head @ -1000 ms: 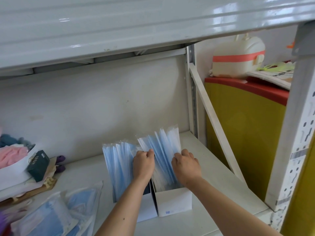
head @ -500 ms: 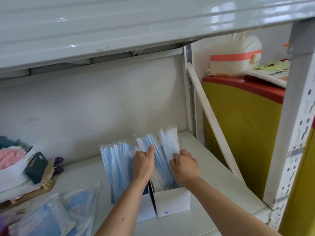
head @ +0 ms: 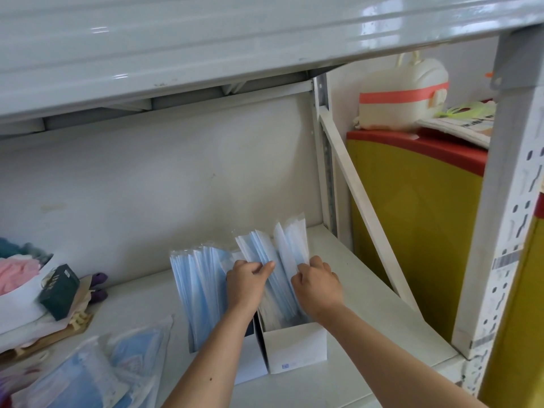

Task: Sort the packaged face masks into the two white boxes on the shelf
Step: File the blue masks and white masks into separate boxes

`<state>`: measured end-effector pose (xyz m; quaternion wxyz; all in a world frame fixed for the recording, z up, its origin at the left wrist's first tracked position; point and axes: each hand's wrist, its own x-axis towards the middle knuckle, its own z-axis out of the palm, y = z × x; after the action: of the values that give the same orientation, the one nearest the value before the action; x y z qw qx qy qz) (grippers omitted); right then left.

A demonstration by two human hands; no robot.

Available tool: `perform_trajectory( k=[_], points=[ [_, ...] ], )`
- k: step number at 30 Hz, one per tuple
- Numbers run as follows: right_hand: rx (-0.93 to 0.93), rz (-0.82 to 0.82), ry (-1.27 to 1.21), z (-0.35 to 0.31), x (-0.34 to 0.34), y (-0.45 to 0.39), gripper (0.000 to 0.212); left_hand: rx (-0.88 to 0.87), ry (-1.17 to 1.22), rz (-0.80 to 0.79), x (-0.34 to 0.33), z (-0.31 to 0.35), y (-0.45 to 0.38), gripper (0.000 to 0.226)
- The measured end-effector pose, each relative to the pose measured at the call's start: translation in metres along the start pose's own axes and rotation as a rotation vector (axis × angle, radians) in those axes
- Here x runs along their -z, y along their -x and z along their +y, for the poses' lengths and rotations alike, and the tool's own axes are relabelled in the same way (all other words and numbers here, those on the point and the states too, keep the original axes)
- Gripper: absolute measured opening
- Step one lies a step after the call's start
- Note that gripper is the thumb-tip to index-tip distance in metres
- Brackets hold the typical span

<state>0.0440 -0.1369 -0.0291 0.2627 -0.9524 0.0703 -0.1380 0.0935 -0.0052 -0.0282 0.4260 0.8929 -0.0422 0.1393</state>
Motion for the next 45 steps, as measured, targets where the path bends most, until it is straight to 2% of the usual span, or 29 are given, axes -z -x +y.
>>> perform_trajectory(
  k=[11,17,23,27,30,34,35,38,41,45],
  points=[
    [0.015,-0.017,0.022,0.0,0.002,0.0,0.035,0.021,0.009,-0.001,-0.001,0.004,0.003,0.055],
    [0.032,-0.026,0.1,-0.001,-0.001,0.0,0.051,0.024,-0.001,0.002,-0.002,0.004,0.002,0.053],
    [0.029,-0.015,0.086,0.0,0.001,0.002,0.034,0.03,0.022,0.029,-0.001,0.006,0.005,0.052],
    [0.011,0.003,0.067,0.001,0.001,0.001,0.032,-0.001,0.088,0.114,0.004,0.014,0.004,0.053],
    [0.002,0.0,0.066,0.003,0.002,0.0,0.033,-0.105,0.126,0.216,0.019,0.034,0.005,0.054],
    [0.006,-0.019,0.068,0.006,0.005,0.001,0.034,-0.136,0.319,0.501,0.071,0.057,-0.004,0.026],
    [0.009,-0.019,0.07,0.006,0.006,0.001,0.034,-0.149,0.334,0.58,0.089,0.061,-0.005,0.026],
    [0.013,-0.016,0.079,0.004,0.006,0.002,0.033,-0.169,0.221,0.662,0.127,0.064,-0.002,0.039],
    [0.018,-0.025,0.09,-0.001,0.005,0.002,0.034,-0.099,0.001,0.581,0.123,0.051,0.001,0.04],
    [0.022,-0.025,0.1,-0.003,0.005,0.004,0.034,-0.002,-0.145,0.52,0.102,0.028,0.01,0.04]
  ],
)
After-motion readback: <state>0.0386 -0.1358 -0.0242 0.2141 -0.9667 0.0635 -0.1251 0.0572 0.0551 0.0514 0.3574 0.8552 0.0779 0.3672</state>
